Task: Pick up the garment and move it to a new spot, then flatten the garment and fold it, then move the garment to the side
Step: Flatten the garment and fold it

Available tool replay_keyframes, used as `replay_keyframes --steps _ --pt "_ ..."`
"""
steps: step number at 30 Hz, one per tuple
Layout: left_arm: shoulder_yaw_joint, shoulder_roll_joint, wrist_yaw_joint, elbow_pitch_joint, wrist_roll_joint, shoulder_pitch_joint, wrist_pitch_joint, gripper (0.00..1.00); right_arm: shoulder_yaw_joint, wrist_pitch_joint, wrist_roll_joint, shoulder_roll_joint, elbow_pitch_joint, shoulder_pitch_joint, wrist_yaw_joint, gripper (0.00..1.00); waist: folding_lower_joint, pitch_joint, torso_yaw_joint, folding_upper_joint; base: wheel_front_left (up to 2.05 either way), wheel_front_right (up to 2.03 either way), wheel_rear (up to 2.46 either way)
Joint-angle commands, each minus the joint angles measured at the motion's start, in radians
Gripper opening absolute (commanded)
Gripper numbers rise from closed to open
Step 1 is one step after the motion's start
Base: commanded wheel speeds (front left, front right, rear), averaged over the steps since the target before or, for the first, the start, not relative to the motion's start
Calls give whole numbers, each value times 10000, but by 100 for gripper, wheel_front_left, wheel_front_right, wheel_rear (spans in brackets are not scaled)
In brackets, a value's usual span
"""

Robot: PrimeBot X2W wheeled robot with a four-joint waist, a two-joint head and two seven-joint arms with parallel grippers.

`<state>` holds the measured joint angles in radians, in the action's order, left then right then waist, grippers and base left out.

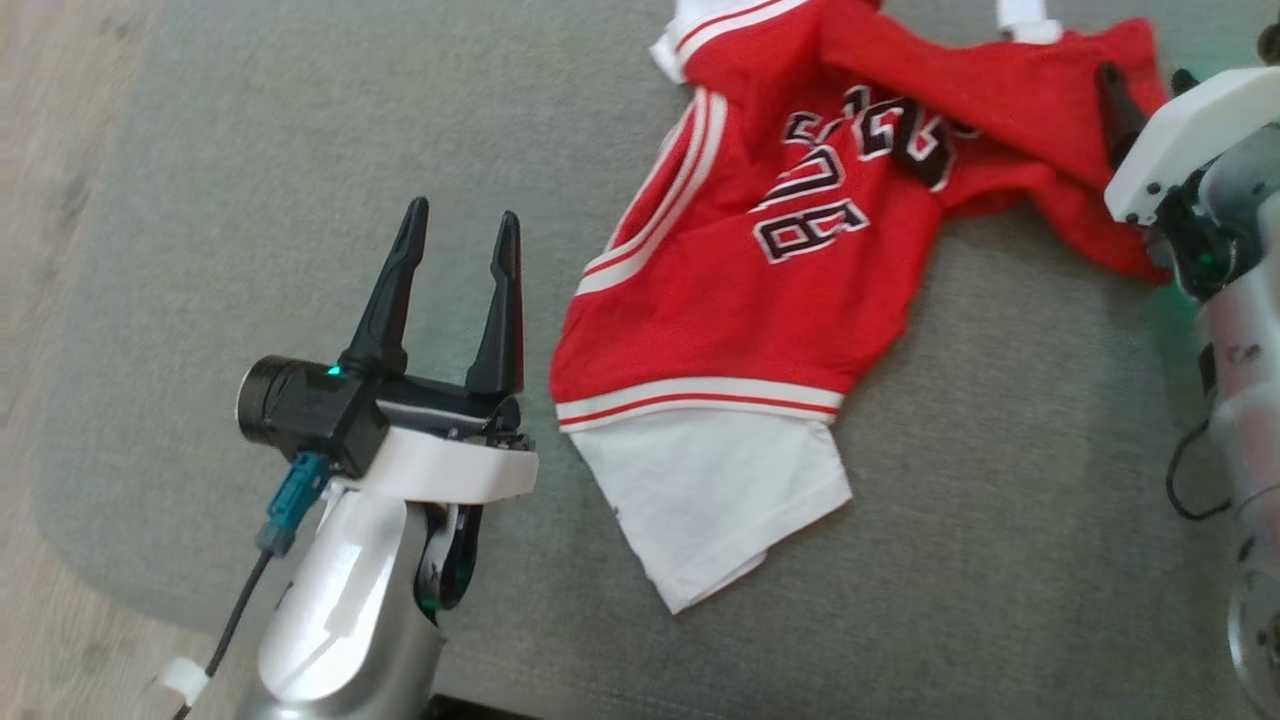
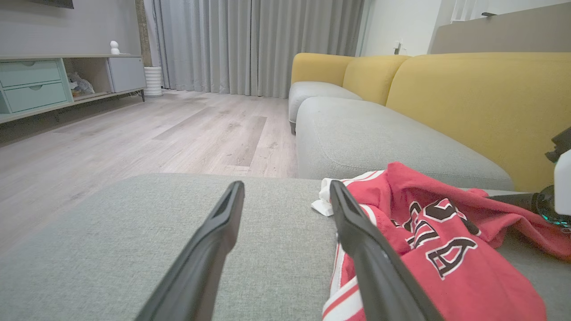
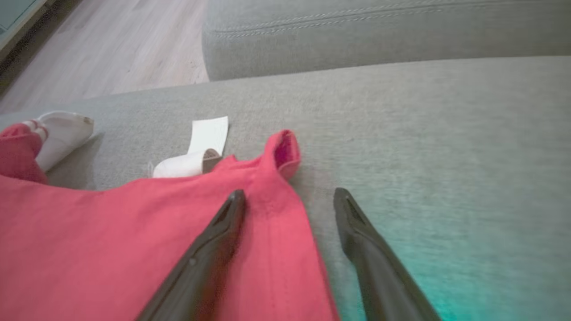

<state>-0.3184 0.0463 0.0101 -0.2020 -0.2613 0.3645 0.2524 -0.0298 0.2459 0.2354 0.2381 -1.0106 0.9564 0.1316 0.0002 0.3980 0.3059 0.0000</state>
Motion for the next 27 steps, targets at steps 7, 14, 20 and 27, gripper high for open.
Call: replay_keyframes --steps 7,14,20,27 --pt "296 45 -1 332 45 275 93 100 1740 298 1026 319 -32 460 -9 0 -2 305 335 0 0 0 0" --pt "460 41 -142 445 -52 207 93 100 3894 -1283 1894 1156 1637 511 -9 0 -2 7 -146 0 0 0 0" --pt "603 41 -127 431 13 -12 93 100 4968 -2173 2778 2092 3257 178 -9 0 -2 -639 -772 0 0 0 0" --pt "885 40 -47 365 226 -458 93 100 5196 -3042 2309 2560 4664 -525 -9 0 -2 -1675 -1438 0 0 0 0"
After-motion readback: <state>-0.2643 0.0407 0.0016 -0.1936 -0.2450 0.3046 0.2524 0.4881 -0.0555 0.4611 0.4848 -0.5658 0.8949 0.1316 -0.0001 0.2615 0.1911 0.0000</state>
